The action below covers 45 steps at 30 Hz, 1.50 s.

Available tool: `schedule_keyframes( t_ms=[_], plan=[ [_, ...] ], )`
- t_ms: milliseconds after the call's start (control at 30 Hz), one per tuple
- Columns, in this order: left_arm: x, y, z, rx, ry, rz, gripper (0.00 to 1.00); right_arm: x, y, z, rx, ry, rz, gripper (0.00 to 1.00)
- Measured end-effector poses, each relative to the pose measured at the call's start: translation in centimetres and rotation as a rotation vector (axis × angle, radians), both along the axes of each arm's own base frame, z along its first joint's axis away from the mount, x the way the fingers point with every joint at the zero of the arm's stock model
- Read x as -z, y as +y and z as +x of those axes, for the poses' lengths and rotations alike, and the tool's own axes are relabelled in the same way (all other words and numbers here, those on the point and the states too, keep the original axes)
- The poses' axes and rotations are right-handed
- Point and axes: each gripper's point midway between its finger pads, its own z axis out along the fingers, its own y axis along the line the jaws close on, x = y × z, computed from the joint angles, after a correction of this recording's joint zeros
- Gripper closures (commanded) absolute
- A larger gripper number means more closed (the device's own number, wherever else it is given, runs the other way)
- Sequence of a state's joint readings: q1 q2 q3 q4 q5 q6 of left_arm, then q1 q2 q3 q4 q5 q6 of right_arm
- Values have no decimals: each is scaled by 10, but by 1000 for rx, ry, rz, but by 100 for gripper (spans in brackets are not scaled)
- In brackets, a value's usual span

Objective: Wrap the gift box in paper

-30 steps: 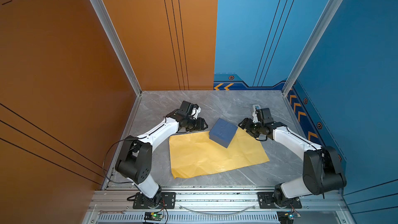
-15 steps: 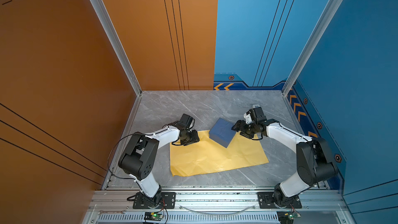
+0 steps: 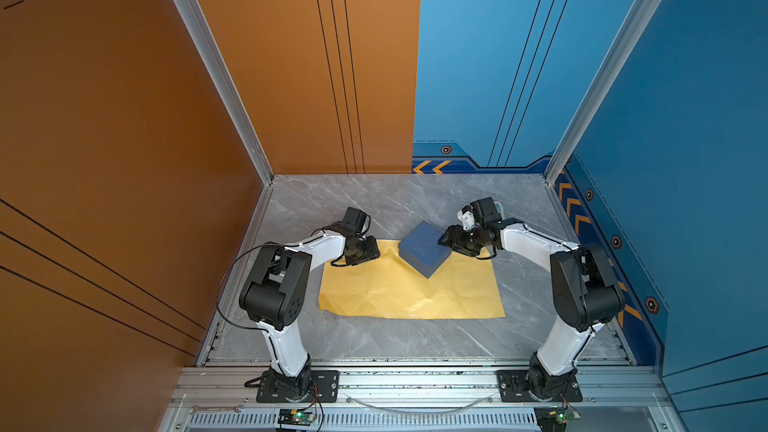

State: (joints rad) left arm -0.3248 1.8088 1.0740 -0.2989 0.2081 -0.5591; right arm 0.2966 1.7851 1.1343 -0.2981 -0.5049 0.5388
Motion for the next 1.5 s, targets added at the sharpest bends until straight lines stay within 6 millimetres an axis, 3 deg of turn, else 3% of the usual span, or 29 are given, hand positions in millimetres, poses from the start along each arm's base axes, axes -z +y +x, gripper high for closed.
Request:
schedule_keyframes(
  t_ms=[200, 300, 400, 500, 633, 733, 900, 1133, 1300, 1500],
  plan=[
    [-1, 8, 4, 2, -12, 20, 43, 1, 2, -7, -51, -21, 19, 28],
    [-4, 8, 5, 27, -17, 36, 40, -4, -9, -19, -32, -24, 27, 29],
    [-21, -1, 14, 77, -57, 43, 36, -13, -25, -27, 15, -40, 37, 31],
    [-61, -29, 35, 183, -168, 16, 33, -14, -35, -30, 64, -48, 52, 36],
    [-128, -87, 68, 404, -372, -51, 32, 1, -43, -34, 126, 3, 57, 44],
    [-151, -132, 84, 562, -463, -82, 33, 12, -46, -32, 166, 36, 47, 48],
    [-135, -187, 97, 749, -490, -115, 31, 32, -51, -30, 217, 89, 23, 54],
    [-96, -235, 90, 961, -460, -146, 29, 47, -53, -27, 272, 133, 18, 64],
    [-86, -247, 74, 1063, -446, -175, 29, 49, -54, -23, 297, 131, 22, 67],
    [-93, -249, 51, 1187, -435, -199, 30, 49, -56, -22, 322, 137, 24, 69]
  ],
)
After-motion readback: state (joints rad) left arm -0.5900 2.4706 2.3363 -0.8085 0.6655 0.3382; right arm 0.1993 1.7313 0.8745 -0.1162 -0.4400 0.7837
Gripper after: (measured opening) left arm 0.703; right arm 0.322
